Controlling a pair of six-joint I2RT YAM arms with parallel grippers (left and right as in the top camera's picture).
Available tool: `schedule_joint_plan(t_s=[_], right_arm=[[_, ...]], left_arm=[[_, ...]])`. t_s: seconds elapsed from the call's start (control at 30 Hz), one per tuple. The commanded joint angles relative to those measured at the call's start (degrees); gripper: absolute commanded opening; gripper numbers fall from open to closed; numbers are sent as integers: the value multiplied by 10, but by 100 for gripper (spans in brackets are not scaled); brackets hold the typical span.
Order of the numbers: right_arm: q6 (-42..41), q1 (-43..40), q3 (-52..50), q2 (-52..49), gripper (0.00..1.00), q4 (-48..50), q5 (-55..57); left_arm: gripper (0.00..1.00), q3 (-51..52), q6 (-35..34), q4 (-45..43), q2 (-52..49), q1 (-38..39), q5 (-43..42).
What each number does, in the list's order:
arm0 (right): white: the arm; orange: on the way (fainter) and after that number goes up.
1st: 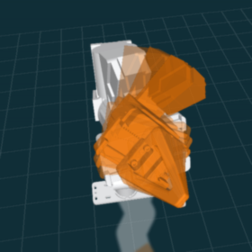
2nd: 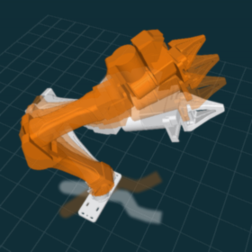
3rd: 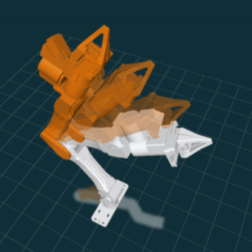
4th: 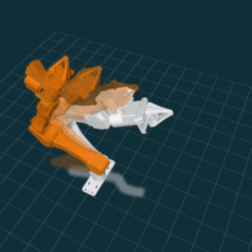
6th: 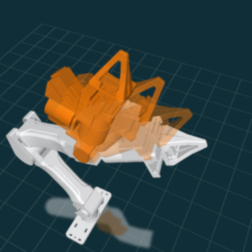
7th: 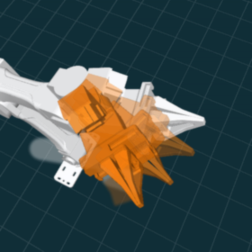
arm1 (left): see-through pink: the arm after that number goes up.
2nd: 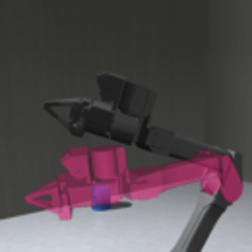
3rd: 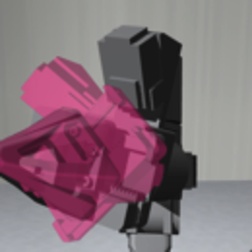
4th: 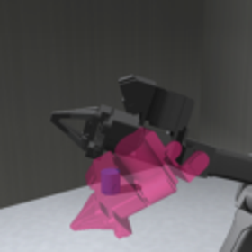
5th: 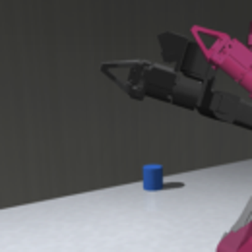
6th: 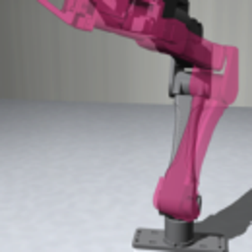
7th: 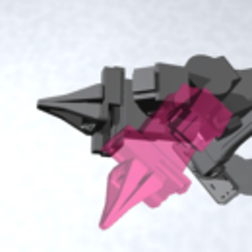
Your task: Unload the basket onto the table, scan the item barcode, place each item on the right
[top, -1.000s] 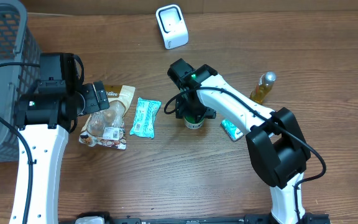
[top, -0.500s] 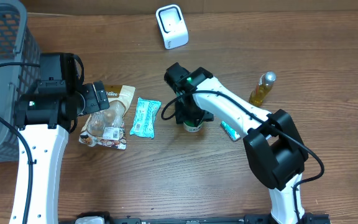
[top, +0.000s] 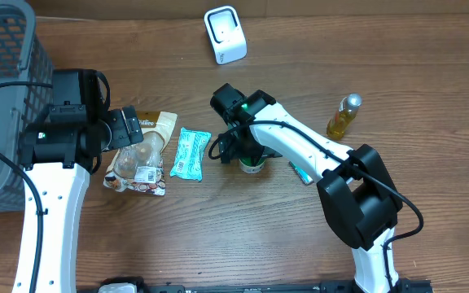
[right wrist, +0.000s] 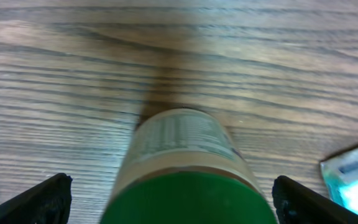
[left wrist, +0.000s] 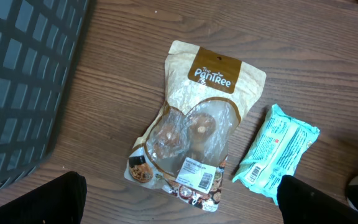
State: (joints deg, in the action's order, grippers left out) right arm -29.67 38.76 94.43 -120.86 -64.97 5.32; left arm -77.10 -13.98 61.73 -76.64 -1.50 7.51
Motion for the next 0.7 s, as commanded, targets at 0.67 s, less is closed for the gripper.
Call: schedule_joint_plan(t_s=[0.67], right_arm=[[-81,1,-7,-9,94,-1,22]], left_arm=[[99,-8,-6,-1,-2,1,-1]])
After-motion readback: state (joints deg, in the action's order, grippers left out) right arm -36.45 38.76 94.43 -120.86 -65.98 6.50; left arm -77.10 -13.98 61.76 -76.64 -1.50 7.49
